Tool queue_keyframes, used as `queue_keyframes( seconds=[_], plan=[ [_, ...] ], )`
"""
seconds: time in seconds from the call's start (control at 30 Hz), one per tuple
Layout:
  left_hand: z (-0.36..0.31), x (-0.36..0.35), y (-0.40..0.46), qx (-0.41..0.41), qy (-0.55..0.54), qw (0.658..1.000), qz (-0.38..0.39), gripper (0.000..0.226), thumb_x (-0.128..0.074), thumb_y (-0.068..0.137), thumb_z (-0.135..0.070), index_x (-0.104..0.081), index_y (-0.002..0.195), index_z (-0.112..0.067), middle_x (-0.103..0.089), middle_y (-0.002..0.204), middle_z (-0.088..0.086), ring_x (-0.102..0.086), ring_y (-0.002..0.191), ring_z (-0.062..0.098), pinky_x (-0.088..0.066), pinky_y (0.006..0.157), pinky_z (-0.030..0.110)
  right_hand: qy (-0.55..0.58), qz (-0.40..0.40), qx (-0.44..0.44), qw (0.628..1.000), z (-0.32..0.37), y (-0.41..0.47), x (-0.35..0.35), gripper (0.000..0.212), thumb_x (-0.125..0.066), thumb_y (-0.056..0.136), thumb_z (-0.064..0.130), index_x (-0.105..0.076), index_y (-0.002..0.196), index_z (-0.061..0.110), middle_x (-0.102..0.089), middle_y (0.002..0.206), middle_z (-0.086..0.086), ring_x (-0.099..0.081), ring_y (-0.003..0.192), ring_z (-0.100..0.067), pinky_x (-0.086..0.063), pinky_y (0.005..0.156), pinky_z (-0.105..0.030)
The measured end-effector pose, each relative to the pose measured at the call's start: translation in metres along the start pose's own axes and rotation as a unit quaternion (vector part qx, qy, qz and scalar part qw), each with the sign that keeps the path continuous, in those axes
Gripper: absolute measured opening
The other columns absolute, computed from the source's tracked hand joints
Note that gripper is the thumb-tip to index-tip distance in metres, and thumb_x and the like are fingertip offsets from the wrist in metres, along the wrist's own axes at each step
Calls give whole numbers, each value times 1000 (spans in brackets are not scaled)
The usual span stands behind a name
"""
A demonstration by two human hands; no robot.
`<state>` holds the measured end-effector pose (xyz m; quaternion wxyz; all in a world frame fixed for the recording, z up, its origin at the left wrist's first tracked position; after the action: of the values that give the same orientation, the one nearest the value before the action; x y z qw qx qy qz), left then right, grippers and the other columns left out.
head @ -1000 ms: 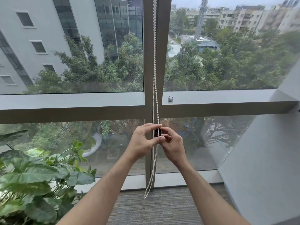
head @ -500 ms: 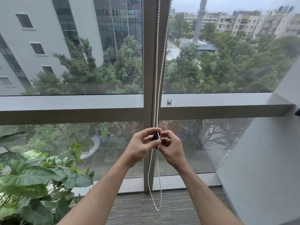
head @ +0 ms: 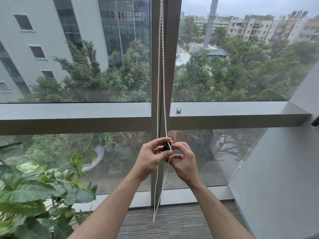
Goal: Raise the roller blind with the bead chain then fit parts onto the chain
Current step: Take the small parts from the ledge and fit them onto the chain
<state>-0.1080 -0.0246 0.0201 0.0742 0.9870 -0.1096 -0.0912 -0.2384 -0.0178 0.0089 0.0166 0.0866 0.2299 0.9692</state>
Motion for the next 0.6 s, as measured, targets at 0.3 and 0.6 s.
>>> queue_keyframes(
  seconds=[0.3, 0.6],
  plan=[
    [1, 4, 7, 0, -13, 1000, -13, 39, -73, 79, 8, -69, 114, -8, -73, 109, 18, -70, 101, 28, -58, 88, 41, 21, -88, -88, 992, -39, 11, 26, 26, -60, 83, 10, -62, 93, 34, -66, 78, 6, -68, 68, -25, -55, 61, -47],
    [4, 8, 10, 9, -56, 998, -22, 36, -74, 79, 7, -73, 108, -14, -74, 107, 15, -69, 103, 28, -57, 87, 46, -112, -172, -103, 973, -57, 94, 53, 13, -63, 90, 25, -60, 103, 23, -64, 81, 5, -65, 78, -18, -56, 79, -47]
  ],
)
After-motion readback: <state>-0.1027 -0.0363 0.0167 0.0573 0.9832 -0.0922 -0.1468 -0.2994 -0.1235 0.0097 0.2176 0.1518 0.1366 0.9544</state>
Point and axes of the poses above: each hand's wrist, its own y-axis towards the middle knuckle, its own x-axis out of the back of the hand, z = x × y, the point moved 9 cm from there along y, towards the middle knuckle
